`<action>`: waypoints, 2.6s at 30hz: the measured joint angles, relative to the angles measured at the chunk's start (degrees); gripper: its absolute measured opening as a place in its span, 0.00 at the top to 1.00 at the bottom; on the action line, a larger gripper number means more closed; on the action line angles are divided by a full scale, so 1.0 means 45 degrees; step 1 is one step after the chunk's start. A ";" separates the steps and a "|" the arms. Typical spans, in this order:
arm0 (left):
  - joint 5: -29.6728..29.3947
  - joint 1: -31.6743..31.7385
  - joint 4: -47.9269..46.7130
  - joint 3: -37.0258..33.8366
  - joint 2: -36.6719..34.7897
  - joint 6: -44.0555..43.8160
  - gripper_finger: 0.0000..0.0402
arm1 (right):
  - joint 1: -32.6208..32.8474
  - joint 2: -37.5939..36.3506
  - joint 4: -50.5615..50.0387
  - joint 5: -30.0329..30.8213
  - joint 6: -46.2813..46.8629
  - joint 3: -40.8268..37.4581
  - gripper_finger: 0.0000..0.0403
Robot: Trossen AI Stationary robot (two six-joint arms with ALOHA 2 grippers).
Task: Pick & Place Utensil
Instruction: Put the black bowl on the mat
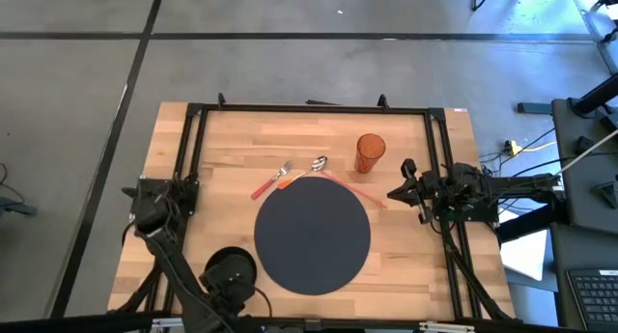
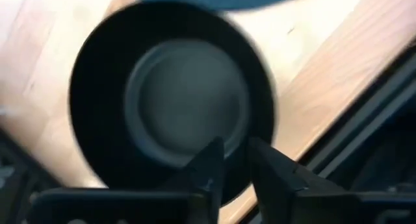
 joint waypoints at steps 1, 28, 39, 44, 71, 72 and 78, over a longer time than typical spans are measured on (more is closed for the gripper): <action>0.0096 0.0000 -0.0101 0.0000 0.0053 0.0057 0.77 | 0.0000 0.0003 -0.0003 0.0000 0.0041 0.0000 0.95; -0.0020 -0.0172 0.1440 -0.0385 0.0102 0.1296 0.48 | 0.0000 0.0001 0.0317 0.0005 0.1302 0.0000 0.95; 0.0229 -0.0209 0.1785 -0.1147 0.0104 0.1203 0.48 | 0.0000 0.0000 0.0527 0.0000 0.1249 0.0000 0.95; 0.0711 -0.0199 0.1834 -0.1565 0.0106 0.1058 0.48 | 0.0000 0.0002 0.0499 0.0000 0.1249 0.0000 0.95; -0.0193 -0.0049 0.2170 -0.1651 0.0106 0.1025 0.70 | 0.0000 0.0004 0.0356 -0.0001 0.0854 0.0000 0.95; -0.0222 -0.0049 0.2193 -0.1651 0.0106 0.1029 0.73 | 0.0000 0.0005 0.0355 0.0000 0.0856 0.0000 0.95; -0.0290 -0.0049 0.2220 -0.1651 0.0106 0.1107 0.90 | 0.0000 0.0002 0.0356 -0.0002 0.0856 0.0000 0.95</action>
